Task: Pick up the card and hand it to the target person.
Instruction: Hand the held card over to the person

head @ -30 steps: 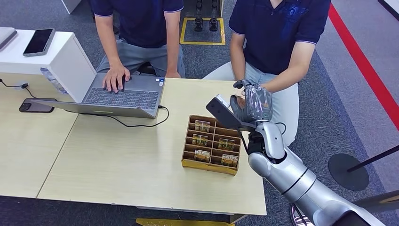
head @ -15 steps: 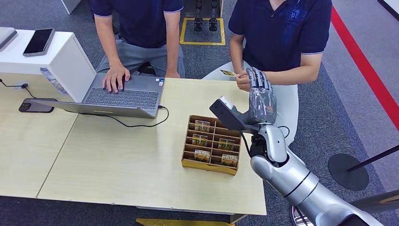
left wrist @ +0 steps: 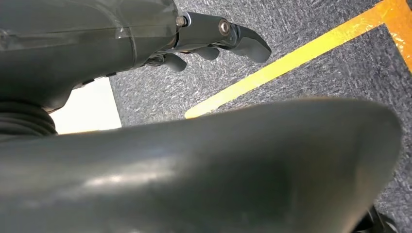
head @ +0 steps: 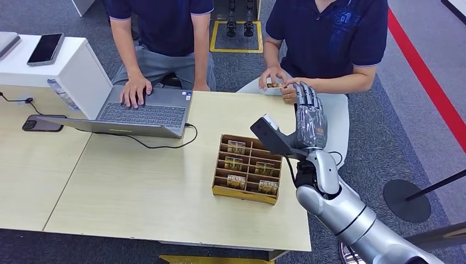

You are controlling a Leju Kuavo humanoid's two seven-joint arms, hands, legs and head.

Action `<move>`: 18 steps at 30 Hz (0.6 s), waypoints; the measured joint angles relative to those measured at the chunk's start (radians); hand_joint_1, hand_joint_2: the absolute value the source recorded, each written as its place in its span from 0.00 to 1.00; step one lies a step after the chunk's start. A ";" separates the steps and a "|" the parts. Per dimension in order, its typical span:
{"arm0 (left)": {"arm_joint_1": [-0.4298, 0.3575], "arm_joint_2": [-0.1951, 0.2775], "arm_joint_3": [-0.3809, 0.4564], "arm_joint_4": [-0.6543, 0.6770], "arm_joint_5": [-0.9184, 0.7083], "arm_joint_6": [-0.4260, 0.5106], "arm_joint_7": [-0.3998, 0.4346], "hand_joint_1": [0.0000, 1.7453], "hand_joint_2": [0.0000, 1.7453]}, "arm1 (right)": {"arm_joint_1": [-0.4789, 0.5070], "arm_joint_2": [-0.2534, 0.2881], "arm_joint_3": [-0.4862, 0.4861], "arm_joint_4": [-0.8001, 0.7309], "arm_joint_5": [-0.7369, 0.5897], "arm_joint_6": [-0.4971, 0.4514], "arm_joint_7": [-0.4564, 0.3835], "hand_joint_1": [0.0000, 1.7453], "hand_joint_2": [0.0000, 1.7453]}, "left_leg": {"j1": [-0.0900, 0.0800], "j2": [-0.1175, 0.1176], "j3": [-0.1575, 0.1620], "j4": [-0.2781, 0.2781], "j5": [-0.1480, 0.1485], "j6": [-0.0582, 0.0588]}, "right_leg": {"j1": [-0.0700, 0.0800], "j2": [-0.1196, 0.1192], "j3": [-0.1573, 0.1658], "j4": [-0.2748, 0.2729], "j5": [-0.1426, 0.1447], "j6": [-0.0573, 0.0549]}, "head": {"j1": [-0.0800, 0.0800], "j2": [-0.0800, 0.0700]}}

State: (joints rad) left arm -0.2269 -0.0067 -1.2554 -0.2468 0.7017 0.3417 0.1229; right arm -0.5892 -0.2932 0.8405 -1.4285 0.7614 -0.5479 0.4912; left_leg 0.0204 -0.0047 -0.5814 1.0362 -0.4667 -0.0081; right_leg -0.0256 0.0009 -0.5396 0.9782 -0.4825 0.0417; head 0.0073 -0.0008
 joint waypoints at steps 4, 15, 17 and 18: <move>0.008 0.001 0.000 0.000 0.015 0.006 -0.012 0.00 0.00 | 0.053 -0.015 -0.024 -0.031 -0.089 -0.025 -0.027 0.06 1.00 | 0.000 0.000 0.000 0.000 0.000 0.000 | 0.000 0.000 0.000 0.000 0.000 0.000 | 0.000 0.000; 0.036 0.017 0.001 0.000 0.068 0.038 -0.056 0.00 0.00 | 0.290 -0.109 -0.150 -0.135 -0.465 -0.061 -0.180 0.02 1.00 | 0.000 0.000 -0.001 0.000 -0.001 0.000 | 0.000 0.000 -0.001 0.000 0.000 0.000 | 0.000 0.000; 0.041 0.019 0.001 0.000 0.074 0.037 -0.065 0.00 0.00 | 0.326 -0.114 -0.171 -0.143 -0.566 -0.047 -0.250 0.00 1.00 | 0.000 0.000 -0.001 0.000 -0.001 0.000 | 0.000 0.000 -0.001 0.000 0.000 0.000 | 0.000 0.000; 0.044 0.021 0.001 0.000 0.075 0.035 -0.068 0.00 0.00 | 0.339 -0.115 -0.178 -0.146 -0.604 -0.035 -0.282 0.00 1.00 | 0.000 0.000 -0.001 0.000 -0.001 0.000 | 0.000 0.000 -0.001 0.000 0.000 0.000 | 0.000 0.000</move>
State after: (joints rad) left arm -0.1827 0.0140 -1.2543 -0.2468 0.7763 0.3772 0.0553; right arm -0.2499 -0.4080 0.6625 -1.5741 0.1572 -0.5824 0.2092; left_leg 0.0204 -0.0049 -0.5820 1.0358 -0.4675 -0.0077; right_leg -0.0255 0.0007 -0.5402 0.9778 -0.4826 0.0417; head 0.0075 -0.0008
